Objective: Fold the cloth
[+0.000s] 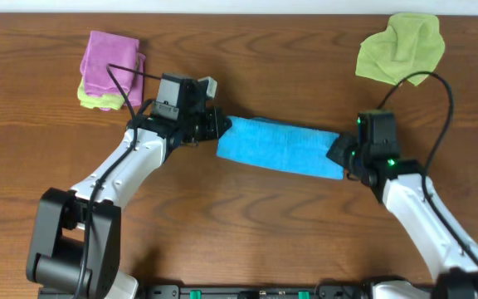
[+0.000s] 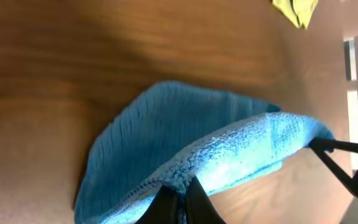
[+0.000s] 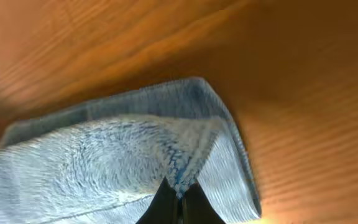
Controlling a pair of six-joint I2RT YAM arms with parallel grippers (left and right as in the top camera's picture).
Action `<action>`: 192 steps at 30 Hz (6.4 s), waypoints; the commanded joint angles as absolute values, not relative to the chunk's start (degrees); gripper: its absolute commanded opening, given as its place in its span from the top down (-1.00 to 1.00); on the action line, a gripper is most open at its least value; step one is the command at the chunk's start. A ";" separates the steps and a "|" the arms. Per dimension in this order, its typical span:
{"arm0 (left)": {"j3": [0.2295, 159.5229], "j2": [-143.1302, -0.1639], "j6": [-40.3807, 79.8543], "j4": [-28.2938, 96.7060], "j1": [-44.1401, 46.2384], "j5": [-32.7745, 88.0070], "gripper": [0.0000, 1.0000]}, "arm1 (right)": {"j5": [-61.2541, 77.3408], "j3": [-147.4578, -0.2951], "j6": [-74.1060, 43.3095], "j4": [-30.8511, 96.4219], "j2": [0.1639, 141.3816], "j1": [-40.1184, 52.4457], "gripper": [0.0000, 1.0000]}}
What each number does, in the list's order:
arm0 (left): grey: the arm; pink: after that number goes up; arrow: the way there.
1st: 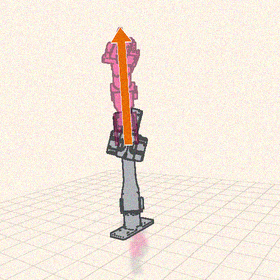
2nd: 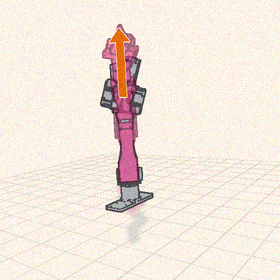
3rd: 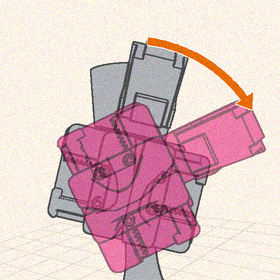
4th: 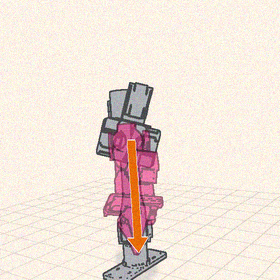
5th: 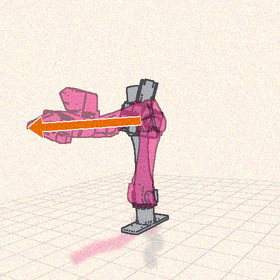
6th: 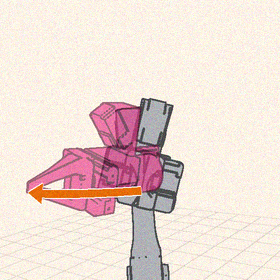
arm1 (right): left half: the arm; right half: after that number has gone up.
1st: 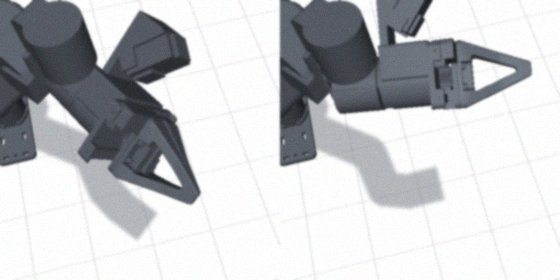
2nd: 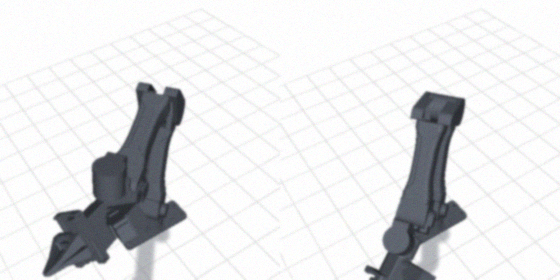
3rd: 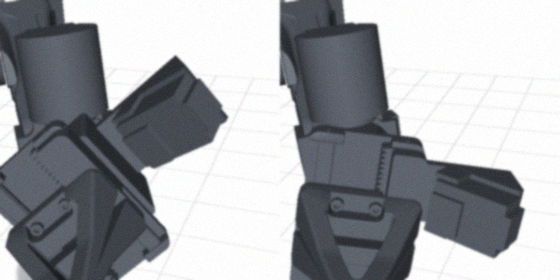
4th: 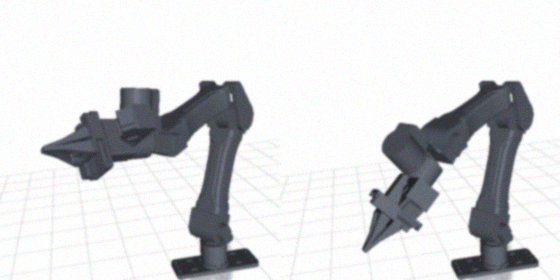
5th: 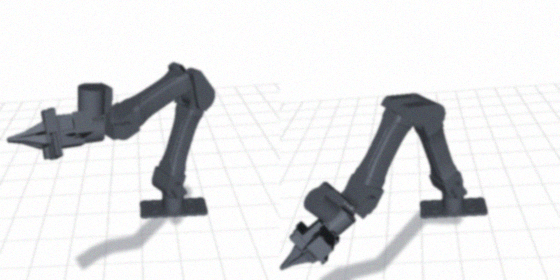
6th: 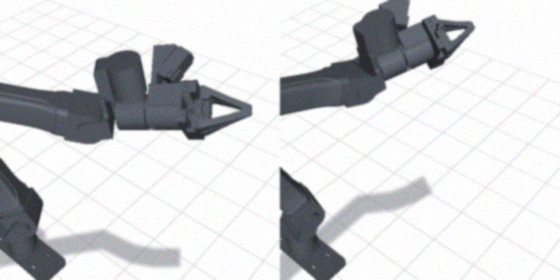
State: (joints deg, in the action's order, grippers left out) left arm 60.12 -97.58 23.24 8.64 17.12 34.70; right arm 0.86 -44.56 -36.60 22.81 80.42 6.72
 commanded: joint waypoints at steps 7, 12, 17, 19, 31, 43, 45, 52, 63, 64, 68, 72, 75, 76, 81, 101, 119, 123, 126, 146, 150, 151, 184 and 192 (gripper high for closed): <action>60.23 -104.44 26.22 1.98 16.84 30.50 0.88 | -2.94 -46.46 -32.47 20.38 86.30 6.28 0.97; 60.23 -107.98 26.20 -1.21 16.84 29.93 0.88 | -6.22 -46.46 -32.05 20.10 86.96 6.28 0.97; 60.23 -108.33 26.15 -1.78 16.84 29.32 0.87 | -6.22 -46.44 -31.57 19.00 88.03 6.31 0.72; 60.23 -108.31 25.69 -1.78 16.78 28.25 0.32 | -6.24 -46.46 -31.03 18.63 88.01 6.31 0.29; 62.15 -105.51 26.22 -0.47 8.73 40.47 0.88 | -6.02 -46.50 -31.20 24.51 76.49 6.28 -0.17; 64.36 -106.08 28.05 1.74 17.23 34.37 0.88 | -2.46 -46.39 -36.47 27.81 78.83 6.28 -0.50; 64.36 -107.22 27.40 1.61 18.13 33.12 0.88 | -1.89 -46.39 -36.67 26.72 81.43 6.28 -0.49; 64.36 -112.84 27.24 1.67 18.55 31.22 0.88 | -1.21 -46.39 -36.86 22.52 86.26 6.28 -0.47; 64.36 -116.01 27.20 3.18 19.57 30.00 0.88 | -1.08 -46.39 -37.69 19.55 88.88 6.28 -0.44; 64.36 -116.01 27.20 3.20 19.57 30.02 0.88 | -1.08 -46.39 -37.69 19.25 89.32 6.28 -0.43; 64.36 -116.01 27.18 4.14 19.57 30.00 0.88 | -1.28 -46.39 -37.69 18.63 91.98 6.28 -0.43; 64.36 -116.01 26.79 5.41 19.57 30.00 0.88 | -1.45 -46.39 -37.69 16.93 94.02 6.28 -0.40; 64.36 -116.01 26.79 5.82 19.57 30.02 0.88 | -1.45 -46.39 -37.69 15.57 95.55 6.28 -0.36; 64.36 -116.01 26.79 5.87 19.57 30.02 0.88 | -1.23 -46.39 -37.69 15.35 96.16 6.28 -0.36; 64.36 -116.01 26.79 6.00 19.57 30.02 0.88 | -0.56 -46.39 -37.67 14.66 98.50 6.31 -0.22; 64.69 -116.01 26.83 6.04 19.42 30.09 0.88 | 4.21 -48.03 -36.42 10.68 84.33 12.27 0.97; 64.73 -114.96 26.81 6.20 19.27 30.22 0.88 | 3.01 -63.66 -38.09 9.85 98.39 27.24 0.97; 64.73 -112.79 26.81 6.22 17.65 30.24 0.88 | 2.61 -63.66 -38.11 10.55 98.63 29.43 0.97; 64.73 -110.63 26.81 6.57 16.47 30.28 0.88 | 0.82 -63.66 -38.11 10.48 99.57 30.76 0.97; 64.73 -99.57 23.11 13.67 9.82 29.56 0.88 | 0.84 -63.68 -40.95 3.73 106.08 34.83 0.97; 64.73 -99.57 23.14 13.96 9.76 29.69 0.88 | 0.64 -63.68 -41.34 2.90 106.10 34.96 0.96; 64.73 -99.57 23.11 13.96 9.76 29.80 0.88 | 0.64 -63.66 -41.32 2.90 106.10 34.96 0.85; 64.73 -98.45 23.11 15.20 7.49 30.04 0.88 | 13.54 -63.66 -40.47 14.74 99.09 28.10 0.12; 64.73 -98.45 23.11 15.20 7.40 30.04 0.88 | 13.52 -63.64 -42.28 11.92 104.66 32.21 0.38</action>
